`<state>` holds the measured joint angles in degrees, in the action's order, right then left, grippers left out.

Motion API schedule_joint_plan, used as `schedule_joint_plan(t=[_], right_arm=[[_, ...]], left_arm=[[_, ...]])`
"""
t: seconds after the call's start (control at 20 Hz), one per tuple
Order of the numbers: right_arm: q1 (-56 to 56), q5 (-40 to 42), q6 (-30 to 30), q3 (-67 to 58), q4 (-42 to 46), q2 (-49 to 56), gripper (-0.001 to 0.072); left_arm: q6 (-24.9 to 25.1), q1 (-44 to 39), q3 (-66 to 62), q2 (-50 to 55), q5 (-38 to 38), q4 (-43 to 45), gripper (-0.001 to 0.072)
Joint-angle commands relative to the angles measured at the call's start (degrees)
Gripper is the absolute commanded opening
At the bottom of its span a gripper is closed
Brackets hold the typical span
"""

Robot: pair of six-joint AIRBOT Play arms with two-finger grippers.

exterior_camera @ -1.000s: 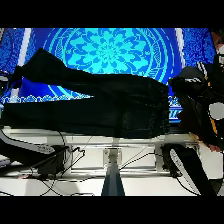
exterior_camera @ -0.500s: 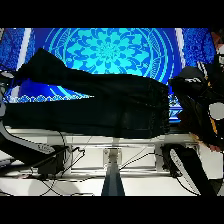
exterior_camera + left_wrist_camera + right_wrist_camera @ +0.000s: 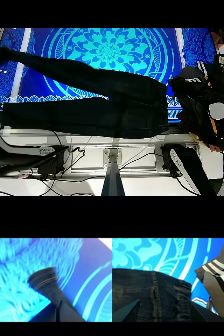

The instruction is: Fold the clothes and pants, and hang the long-sleeved shirts on hangers.

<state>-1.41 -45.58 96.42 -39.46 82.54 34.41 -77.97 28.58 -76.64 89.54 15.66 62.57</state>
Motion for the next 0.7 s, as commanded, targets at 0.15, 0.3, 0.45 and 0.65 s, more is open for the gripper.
schedule_joint_plan(t=[0.15, 0.3, 0.45, 0.65], right_arm=[[-0.02, -0.07, 6.78, 0.0, 2.19, 2.91, 0.0673], [-0.02, -0.07, 6.75, 0.0, 2.14, 4.83, 0.0673], [-0.02, -0.04, 6.6, 0.0, 2.19, 5.42, 0.0673], [-0.02, -0.04, 6.6, 0.0, 2.16, 5.4, 0.0673]], left_arm=[[0.46, 0.92, -1.55, -10.4, 2.86, 6.86, 0.0024], [0.42, 2.45, -1.53, -10.64, 17.16, 15.41, 0.0024], [0.44, 4.07, -1.49, -8.57, 31.01, 27.41, 0.0024], [0.44, 6.71, -1.49, -3.74, 35.69, 30.45, 0.0038]])
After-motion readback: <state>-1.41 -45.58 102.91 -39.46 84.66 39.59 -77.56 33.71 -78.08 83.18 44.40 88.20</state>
